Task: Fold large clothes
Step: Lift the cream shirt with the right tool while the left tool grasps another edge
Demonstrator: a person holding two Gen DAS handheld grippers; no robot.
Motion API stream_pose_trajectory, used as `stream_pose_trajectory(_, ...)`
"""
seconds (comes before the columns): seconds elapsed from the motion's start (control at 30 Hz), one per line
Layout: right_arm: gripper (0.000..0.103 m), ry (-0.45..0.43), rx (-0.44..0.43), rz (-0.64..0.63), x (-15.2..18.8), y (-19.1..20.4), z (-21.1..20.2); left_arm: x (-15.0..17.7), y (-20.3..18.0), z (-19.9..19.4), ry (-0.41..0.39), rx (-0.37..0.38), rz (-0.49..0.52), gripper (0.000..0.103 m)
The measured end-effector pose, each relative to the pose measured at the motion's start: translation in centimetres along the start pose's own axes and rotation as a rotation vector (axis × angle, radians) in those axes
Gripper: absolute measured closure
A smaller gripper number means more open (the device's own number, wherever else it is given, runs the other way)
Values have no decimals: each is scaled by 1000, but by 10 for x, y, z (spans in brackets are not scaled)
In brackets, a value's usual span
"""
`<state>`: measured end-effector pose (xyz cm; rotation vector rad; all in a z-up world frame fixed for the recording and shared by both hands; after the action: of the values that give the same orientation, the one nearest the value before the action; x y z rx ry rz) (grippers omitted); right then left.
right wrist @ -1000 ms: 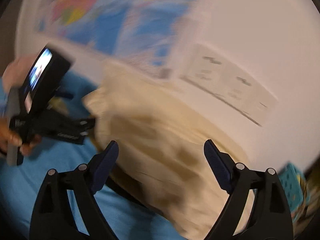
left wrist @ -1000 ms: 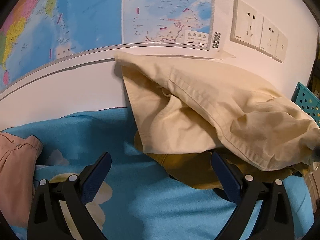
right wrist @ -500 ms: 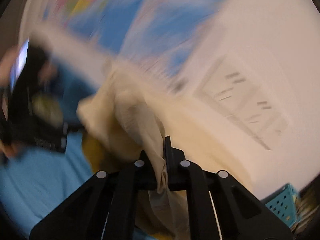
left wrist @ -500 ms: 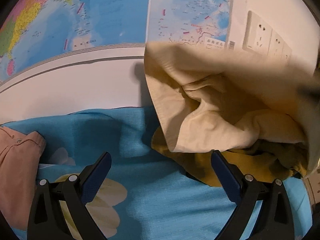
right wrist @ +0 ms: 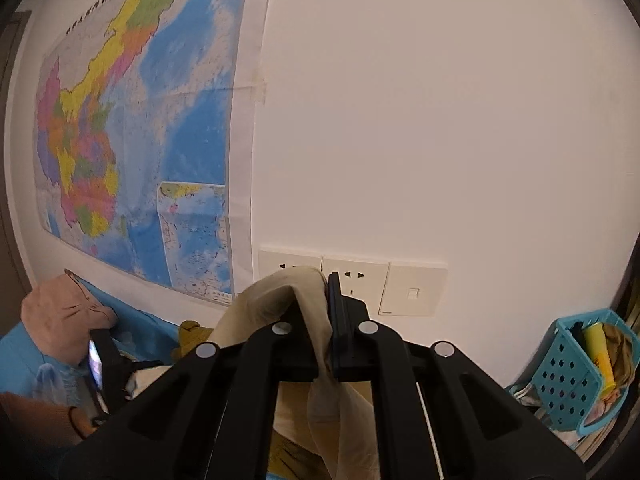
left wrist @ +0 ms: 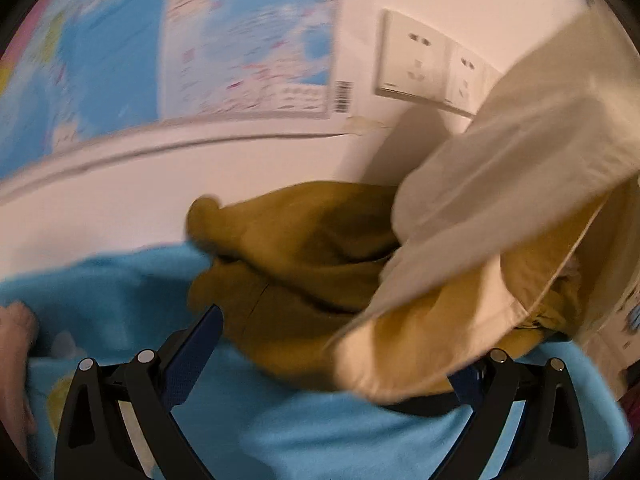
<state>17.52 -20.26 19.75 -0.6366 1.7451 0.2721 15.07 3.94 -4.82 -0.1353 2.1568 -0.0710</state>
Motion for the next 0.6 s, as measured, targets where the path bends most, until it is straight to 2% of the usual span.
stream_pose_trajectory(0.03, 99, -4, -3, 12, -4, -3, -3, -4, -1, 4, -6, -12, 23, 9)
stream_pose_trajectory(0.07, 99, -8, -5, 23, -5, -7, -6, -8, -3, 8, -18, -17, 39, 16)
stream_pose_trajectory(0.1, 99, -18, 8, 28, -8, -12, -13, -12, -2, 10, -21, -11, 36, 46)
stream_pose_trajectory(0.13, 99, -33, 16, 31, -12, -17, -21, -20, 1, 12, -9, -5, 8, 85)
stream_pose_trajectory(0.17, 99, -48, 16, 34, -16, -21, -29, -31, 5, 8, -5, 45, -31, 98)
stream_pose_trajectory(0.23, 99, -87, 48, 23, -30, -27, -52, -55, 8, -10, -53, 126, -67, 101)
stream_pose_trajectory(0.37, 100, -184, 71, 30, -60, -38, -103, -97, 0, -75, -230, 226, -47, 101)
stream_pose_trajectory(0.4, 100, -200, 90, 14, -67, -36, -118, -103, -3, -93, -269, 260, -41, 88)
stream_pose_trajectory(0.43, 100, -208, 97, 6, -70, -35, -125, -104, -6, -102, -277, 289, -37, 51)
stream_pose_trajectory(0.47, 100, -218, 106, -2, -74, -33, -135, -101, -10, -110, -290, 304, -24, 37)
stream_pose_trajectory(0.5, 100, -223, 107, -4, -76, -33, -142, -94, -14, -114, -309, 324, 0, 25)
stream_pose_trajectory(0.53, 100, -228, 109, -4, -77, -33, -148, -89, -23, -113, -309, 341, 20, 20)
stream_pose_trajectory(0.6, 100, -223, 116, -4, -77, -32, -157, -62, -39, -104, -231, 418, 58, 17)
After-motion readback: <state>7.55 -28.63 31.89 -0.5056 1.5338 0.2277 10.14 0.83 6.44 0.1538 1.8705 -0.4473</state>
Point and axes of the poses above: each gripper's, at about its wrist camera, not at the fingertips, and z roughly the way its jaws point, y to its left, x to its underside, the point moved 3 cm from there along z, roughly the way its jaws point, and after that the axes turned 5 degrees about -z, right-handed, at the moved point
